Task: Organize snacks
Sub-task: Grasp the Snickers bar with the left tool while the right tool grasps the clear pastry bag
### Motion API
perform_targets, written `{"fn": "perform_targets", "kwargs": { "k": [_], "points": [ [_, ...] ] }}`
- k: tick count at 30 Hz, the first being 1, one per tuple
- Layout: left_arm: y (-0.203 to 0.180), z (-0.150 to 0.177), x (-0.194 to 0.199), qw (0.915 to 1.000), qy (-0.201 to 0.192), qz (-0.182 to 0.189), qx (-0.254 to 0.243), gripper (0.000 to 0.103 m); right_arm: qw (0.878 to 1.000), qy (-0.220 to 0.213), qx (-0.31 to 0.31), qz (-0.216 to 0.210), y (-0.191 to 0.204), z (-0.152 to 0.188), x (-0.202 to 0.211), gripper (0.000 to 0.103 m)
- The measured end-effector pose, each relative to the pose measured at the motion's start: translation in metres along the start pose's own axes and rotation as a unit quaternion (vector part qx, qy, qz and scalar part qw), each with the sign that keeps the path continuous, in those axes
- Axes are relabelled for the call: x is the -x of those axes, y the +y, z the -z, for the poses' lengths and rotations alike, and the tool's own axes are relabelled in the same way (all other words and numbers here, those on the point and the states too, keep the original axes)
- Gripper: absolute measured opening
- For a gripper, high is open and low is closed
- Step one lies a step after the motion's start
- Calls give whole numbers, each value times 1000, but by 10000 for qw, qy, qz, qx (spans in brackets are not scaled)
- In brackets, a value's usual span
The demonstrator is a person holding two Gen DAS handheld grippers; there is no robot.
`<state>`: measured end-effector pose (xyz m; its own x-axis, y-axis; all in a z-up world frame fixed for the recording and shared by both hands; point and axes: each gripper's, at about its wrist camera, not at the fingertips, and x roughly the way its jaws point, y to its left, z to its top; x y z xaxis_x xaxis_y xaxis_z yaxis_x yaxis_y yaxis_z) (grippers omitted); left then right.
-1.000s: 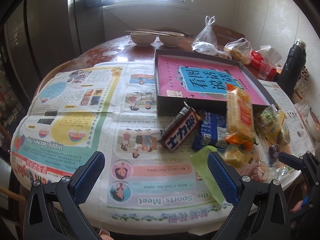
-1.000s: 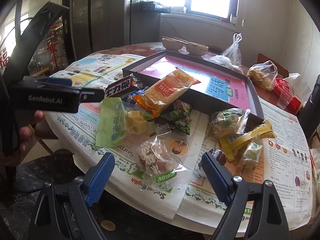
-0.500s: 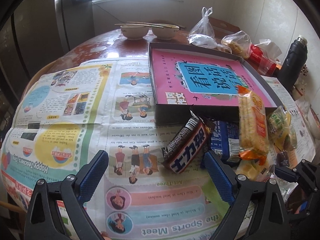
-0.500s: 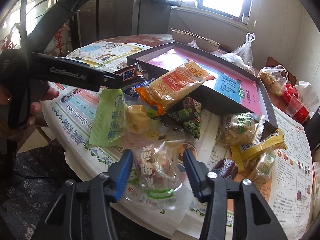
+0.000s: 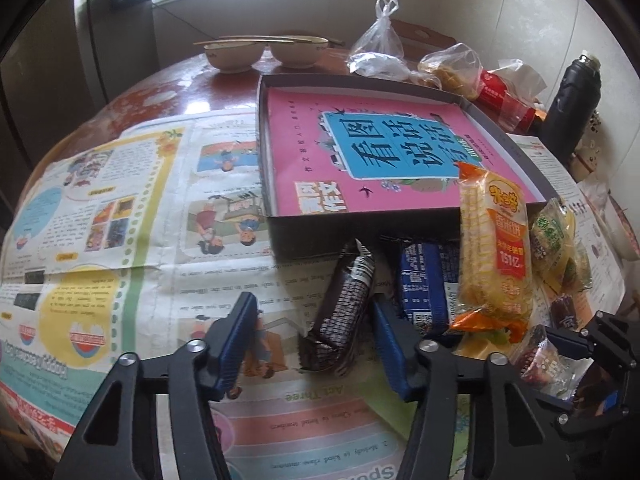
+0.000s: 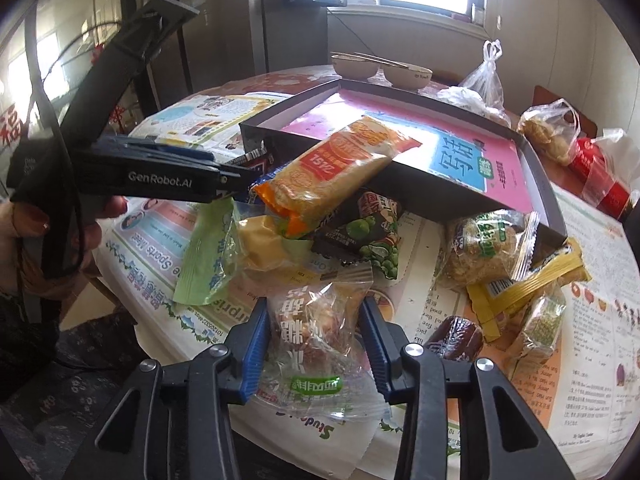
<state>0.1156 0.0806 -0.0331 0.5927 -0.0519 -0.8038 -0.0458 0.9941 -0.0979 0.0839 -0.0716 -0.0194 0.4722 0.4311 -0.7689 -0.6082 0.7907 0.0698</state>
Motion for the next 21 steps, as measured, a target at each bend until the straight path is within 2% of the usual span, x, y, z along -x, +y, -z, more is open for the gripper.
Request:
{"fn": "perform_targets", "kwargs": {
  "k": [3, 5, 10, 15, 21],
  "points": [
    [-5, 1, -1, 9999, -25, 7, -109, 48, 9998, -11, -182, -88, -6, 0, 1, 43],
    [-7, 0, -1, 9999, -6, 89, -136, 36, 9995, -20, -283, -153, -9, 0, 1, 42],
    [-5, -1, -1, 9998, 9, 187, -79, 18, 9989, -73, -404, -237, -14, -1, 5, 41],
    [4, 1, 4, 9991, -10, 369, 201, 18, 9974, -172, -587, -372, -20, -3, 15, 41],
    [8, 0, 27, 9984, -273, 407, 290, 18, 9957, -372, -774, -352, -31, -11, 25, 41]
  ]
}}
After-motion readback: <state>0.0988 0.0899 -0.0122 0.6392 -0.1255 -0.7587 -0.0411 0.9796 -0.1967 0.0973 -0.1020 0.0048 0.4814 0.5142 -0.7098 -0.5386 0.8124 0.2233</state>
